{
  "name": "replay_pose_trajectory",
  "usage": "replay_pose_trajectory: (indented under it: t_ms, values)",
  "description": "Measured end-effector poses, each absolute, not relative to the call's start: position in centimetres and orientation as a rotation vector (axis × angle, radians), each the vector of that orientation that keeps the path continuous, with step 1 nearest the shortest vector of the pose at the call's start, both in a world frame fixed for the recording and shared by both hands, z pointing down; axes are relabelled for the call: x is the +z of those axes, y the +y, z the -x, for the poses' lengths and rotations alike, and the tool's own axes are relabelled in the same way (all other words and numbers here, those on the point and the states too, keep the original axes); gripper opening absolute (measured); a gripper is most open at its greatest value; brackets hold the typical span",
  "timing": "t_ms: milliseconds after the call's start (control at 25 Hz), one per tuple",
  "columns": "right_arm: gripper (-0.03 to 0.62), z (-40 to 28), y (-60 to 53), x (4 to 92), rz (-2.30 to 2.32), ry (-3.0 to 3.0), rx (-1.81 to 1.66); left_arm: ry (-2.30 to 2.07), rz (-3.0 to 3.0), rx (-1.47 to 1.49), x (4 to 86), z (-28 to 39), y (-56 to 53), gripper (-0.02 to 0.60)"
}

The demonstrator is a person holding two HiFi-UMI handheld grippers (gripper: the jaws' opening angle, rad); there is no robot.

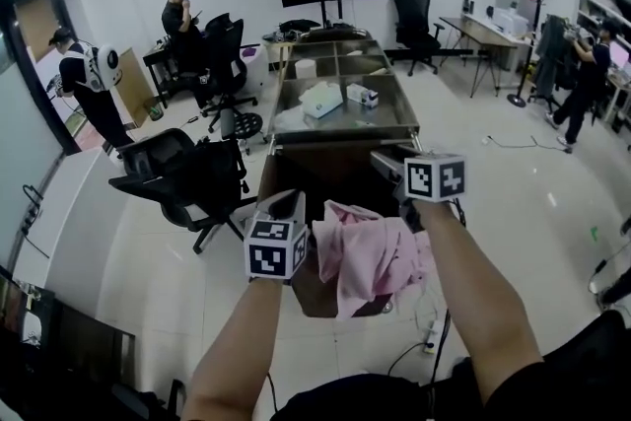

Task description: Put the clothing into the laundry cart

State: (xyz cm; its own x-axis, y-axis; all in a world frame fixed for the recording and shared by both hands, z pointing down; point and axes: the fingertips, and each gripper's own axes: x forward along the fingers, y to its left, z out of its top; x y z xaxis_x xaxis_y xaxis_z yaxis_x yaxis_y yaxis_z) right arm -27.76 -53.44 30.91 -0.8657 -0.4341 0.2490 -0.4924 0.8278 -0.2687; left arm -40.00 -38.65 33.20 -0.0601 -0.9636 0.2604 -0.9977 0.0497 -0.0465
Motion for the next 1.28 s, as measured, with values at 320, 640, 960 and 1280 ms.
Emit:
replay_pose_trajectory:
  t_ms: [320,640,960,1280]
  values:
    - [0.283,23.3,-51.8,29.8,-0.827,-2.847,0.494,-2.098,-2.086,0.331,33.9,38.3,-38.8,0.000]
    - [0.263,20.3,-47.6,29.3,-0.904,-2.859,0.522,-2.021,-2.170,0.311,33.5,36.0,-37.0,0.000]
    - [0.211,19.2,-38.3,32.4,-0.878,-2.846,0.409,-1.916,-2.254,0.300,34.8,34.7,-31.9,0.000]
    - [0.192,17.4,-33.6,34.2,-1.043,-2.806,0.493,-1.823,-2.333,0.308,35.7,33.9,-27.9,0.000]
